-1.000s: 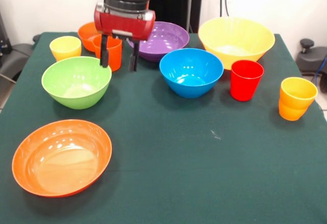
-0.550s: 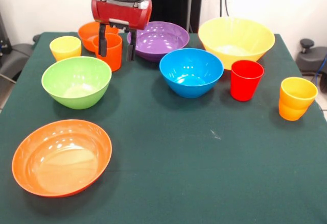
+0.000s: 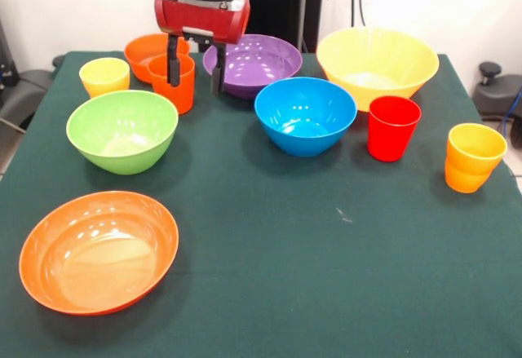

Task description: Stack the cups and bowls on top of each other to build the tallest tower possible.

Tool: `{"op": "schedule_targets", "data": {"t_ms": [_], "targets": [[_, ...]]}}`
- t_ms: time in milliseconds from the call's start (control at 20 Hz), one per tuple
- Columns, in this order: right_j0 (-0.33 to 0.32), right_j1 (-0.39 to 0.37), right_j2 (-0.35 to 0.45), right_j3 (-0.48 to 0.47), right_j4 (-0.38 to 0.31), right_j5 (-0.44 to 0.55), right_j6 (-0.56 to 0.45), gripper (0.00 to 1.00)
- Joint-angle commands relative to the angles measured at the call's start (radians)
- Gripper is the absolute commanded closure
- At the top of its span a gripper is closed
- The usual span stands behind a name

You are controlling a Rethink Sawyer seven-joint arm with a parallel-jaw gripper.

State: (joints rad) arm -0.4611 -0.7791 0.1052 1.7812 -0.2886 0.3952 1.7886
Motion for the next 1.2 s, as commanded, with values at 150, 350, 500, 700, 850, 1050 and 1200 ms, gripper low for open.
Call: {"op": "schedule_targets", "data": {"t_ms": [150, 350, 500, 700, 850, 1050, 1200], "targets": [[-0.013, -0.022, 0.077, 0.087, 0.009, 0.028, 0.040, 0.00], [-0.021, -0.014, 0.086, 0.090, 0.004, 0.004, 0.039, 0.00], [-0.031, -0.004, 0.093, 0.093, 0.001, -0.007, 0.035, 0.00], [-0.039, -0.002, 0.092, 0.088, -0.010, -0.017, 0.028, 0.00], [-0.037, -0.006, 0.087, 0.081, -0.013, -0.011, 0.029, 0.00], [-0.042, 0.000, 0.089, 0.073, -0.014, -0.003, 0.023, 0.00], [-0.047, 0.007, 0.095, 0.062, -0.009, 0.011, 0.016, 0.00]]}}
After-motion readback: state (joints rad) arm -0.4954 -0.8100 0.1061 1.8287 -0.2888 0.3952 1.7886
